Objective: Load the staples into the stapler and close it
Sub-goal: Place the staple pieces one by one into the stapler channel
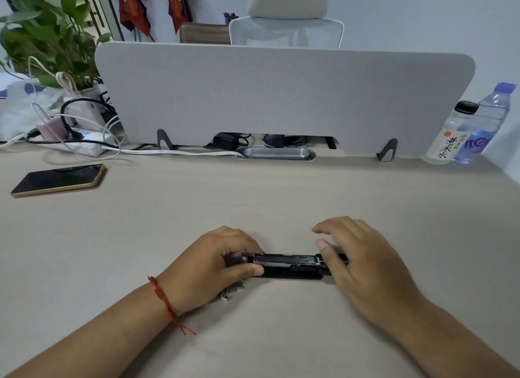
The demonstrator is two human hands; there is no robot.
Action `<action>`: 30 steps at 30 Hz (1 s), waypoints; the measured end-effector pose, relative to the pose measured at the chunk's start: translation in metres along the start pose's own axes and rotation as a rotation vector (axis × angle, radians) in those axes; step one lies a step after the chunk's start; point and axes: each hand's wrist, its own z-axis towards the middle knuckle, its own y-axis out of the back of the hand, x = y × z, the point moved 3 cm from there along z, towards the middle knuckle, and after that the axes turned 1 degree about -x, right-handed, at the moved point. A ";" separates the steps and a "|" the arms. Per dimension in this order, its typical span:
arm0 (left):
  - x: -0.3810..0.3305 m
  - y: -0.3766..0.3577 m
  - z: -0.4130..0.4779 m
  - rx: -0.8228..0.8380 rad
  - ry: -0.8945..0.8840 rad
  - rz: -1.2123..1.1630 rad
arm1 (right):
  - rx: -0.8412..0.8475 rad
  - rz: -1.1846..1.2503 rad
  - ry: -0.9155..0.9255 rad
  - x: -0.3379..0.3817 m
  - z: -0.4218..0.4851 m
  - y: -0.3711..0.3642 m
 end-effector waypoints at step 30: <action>0.000 0.013 -0.006 0.008 -0.166 0.463 | 0.133 -0.161 0.222 0.016 -0.020 -0.019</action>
